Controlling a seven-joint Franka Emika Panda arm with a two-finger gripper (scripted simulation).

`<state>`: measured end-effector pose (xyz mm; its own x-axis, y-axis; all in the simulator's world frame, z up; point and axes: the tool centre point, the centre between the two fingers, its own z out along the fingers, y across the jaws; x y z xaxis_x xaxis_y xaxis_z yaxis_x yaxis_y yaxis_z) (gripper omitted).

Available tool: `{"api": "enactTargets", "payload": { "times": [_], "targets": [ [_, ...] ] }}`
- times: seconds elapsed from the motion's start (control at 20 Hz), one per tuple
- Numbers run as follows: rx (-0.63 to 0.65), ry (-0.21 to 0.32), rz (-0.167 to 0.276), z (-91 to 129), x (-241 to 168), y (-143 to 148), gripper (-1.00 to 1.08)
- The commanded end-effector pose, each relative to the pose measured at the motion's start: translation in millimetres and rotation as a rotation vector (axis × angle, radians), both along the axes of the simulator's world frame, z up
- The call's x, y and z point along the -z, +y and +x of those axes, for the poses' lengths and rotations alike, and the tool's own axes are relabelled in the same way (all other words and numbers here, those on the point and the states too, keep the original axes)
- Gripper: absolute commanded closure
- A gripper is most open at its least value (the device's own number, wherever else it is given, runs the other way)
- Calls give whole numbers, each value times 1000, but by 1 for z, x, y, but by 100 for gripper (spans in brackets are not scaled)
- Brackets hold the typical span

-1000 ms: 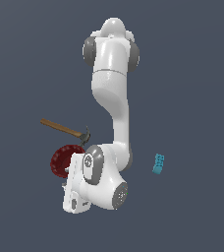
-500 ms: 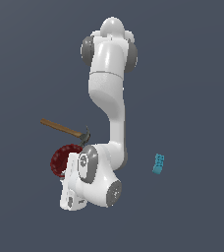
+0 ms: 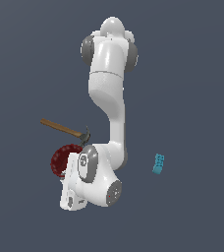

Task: Pick up a designated object from a clutter of objects.

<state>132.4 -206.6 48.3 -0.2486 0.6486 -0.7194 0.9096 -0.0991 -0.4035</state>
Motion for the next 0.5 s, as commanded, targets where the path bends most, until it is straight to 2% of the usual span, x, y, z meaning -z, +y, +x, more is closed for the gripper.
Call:
{"api": "enactTargets", "payload": {
  "times": [0.0,0.2,0.45],
  "targets": [
    [-7,-10,4,3,-3,4,108],
    [-29,-46,17,12,-14,18,108],
    [-76,-120,45,29,-37,45,108]
  ]
}}
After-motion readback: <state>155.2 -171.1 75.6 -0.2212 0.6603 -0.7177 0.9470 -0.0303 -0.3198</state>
